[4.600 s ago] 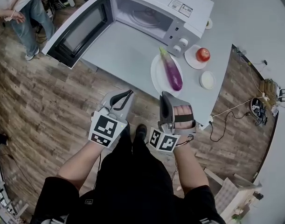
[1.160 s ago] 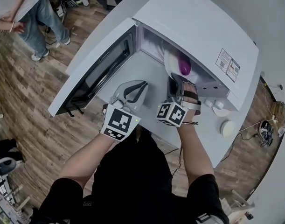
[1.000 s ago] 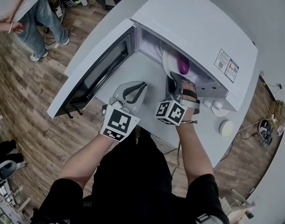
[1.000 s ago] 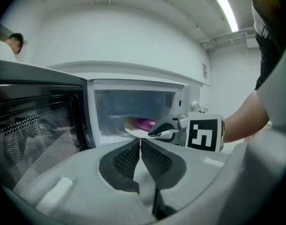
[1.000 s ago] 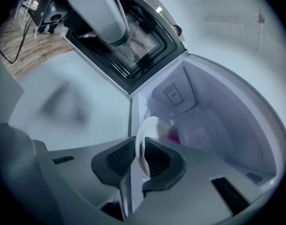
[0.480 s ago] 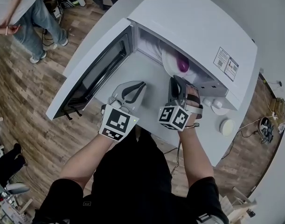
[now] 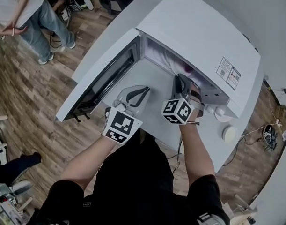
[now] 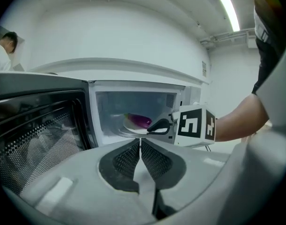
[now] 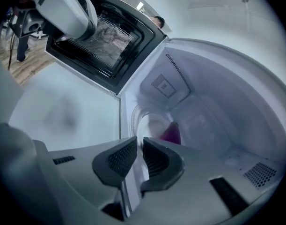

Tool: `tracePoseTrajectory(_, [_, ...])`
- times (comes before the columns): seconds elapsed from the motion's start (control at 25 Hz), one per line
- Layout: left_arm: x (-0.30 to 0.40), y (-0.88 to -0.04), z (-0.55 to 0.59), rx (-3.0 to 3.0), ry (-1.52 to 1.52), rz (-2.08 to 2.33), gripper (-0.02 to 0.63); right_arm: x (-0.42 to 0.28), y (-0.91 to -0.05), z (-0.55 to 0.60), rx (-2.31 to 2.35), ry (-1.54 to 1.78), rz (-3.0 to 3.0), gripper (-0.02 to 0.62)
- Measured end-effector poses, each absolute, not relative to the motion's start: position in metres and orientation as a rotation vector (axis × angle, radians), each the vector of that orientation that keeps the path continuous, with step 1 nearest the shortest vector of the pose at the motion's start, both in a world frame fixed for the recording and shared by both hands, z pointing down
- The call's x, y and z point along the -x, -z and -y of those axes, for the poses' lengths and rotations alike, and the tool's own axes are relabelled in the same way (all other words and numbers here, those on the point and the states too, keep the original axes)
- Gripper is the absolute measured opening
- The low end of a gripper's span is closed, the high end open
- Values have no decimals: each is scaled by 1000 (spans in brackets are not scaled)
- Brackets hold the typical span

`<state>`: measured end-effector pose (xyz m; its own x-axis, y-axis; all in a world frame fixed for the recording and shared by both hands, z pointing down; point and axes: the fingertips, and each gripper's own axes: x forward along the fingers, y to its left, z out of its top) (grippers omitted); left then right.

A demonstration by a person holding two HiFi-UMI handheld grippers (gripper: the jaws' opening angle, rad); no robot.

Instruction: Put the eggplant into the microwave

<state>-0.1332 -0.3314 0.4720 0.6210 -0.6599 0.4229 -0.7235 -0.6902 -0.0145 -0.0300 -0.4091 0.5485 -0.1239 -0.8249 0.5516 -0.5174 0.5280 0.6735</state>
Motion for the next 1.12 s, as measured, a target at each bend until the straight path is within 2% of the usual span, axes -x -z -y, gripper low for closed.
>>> tracePoseTrajectory(0.56, [143,-457,338,-2679,-609,1152,20,38,-544,434,-1169,255,1842,63])
tracePoseTrajectory(0.68, [145,-454,333,-2656,-585,1144,19,42,-539,421,-1167,244,1862,89])
tracePoseTrajectory(1.12, [160,-424,285,-2595,-526,1088,20,65,-483,342,-1274,-62,2066,89])
